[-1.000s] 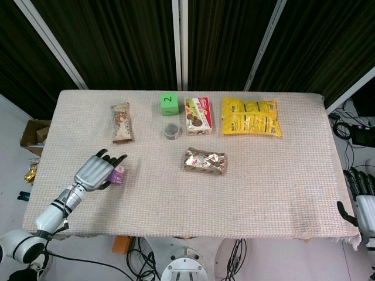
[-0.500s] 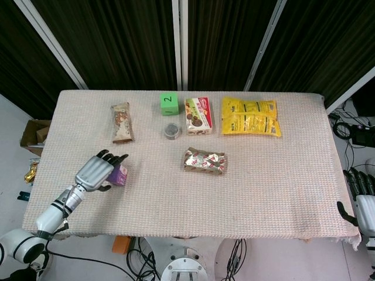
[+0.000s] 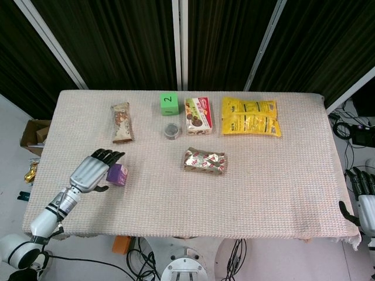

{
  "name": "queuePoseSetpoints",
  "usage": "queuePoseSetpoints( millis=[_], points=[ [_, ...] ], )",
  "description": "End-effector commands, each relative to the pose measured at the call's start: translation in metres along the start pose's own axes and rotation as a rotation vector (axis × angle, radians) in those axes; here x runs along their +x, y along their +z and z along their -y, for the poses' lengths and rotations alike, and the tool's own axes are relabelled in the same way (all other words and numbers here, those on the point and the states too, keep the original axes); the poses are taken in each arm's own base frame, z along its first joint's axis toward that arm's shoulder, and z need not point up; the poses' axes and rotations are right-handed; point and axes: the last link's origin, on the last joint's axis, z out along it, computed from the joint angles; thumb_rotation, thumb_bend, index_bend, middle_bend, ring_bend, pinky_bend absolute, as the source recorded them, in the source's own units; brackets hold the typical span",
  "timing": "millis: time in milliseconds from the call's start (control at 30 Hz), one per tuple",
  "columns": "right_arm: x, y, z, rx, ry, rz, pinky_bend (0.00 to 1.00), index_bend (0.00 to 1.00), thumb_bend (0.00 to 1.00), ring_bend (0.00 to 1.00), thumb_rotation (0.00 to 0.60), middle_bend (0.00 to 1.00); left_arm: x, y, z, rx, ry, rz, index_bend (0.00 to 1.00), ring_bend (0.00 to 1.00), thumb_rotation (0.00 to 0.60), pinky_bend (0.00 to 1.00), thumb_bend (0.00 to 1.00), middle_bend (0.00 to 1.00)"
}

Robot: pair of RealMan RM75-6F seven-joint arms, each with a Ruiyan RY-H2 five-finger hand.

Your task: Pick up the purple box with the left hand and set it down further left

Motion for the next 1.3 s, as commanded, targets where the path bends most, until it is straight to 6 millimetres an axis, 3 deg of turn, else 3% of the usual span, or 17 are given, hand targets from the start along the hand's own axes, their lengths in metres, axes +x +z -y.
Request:
queuePoseSetpoints(
  millis=[33, 267, 567, 900, 1300],
  points=[
    [0.000, 0.000, -0.001, -0.001, 0.002, -0.001, 0.00, 0.00, 0.28, 0.00, 0.600, 0.00, -0.005, -0.016, 0.016, 0.041, -0.214, -0.036, 0.02, 0.12, 0.600, 0.17, 0.07, 0.12],
    [0.002, 0.000, 0.002, 0.014, 0.006, -0.009, 0.00, 0.00, 0.28, 0.00, 0.600, 0.00, -0.034, -0.013, 0.036, 0.037, -0.524, -0.048, 0.02, 0.12, 0.600, 0.17, 0.07, 0.12],
    [0.011, -0.003, 0.004, 0.021, -0.001, -0.033, 0.00, 0.00, 0.28, 0.00, 0.600, 0.00, -0.058, 0.003, 0.045, 0.014, -0.571, -0.038, 0.02, 0.10, 0.600, 0.17, 0.07, 0.12],
    [0.009, -0.003, 0.007, 0.024, -0.005, -0.021, 0.00, 0.00, 0.28, 0.00, 0.600, 0.00, -0.063, 0.010, 0.042, -0.021, -0.606, -0.032, 0.02, 0.09, 0.600, 0.17, 0.07, 0.15],
    [0.010, -0.005, 0.005, 0.016, -0.010, -0.020, 0.00, 0.00, 0.28, 0.00, 0.600, 0.00, -0.066, 0.022, 0.037, -0.033, -0.659, -0.031, 0.02, 0.10, 0.600, 0.17, 0.14, 0.33]
  ],
)
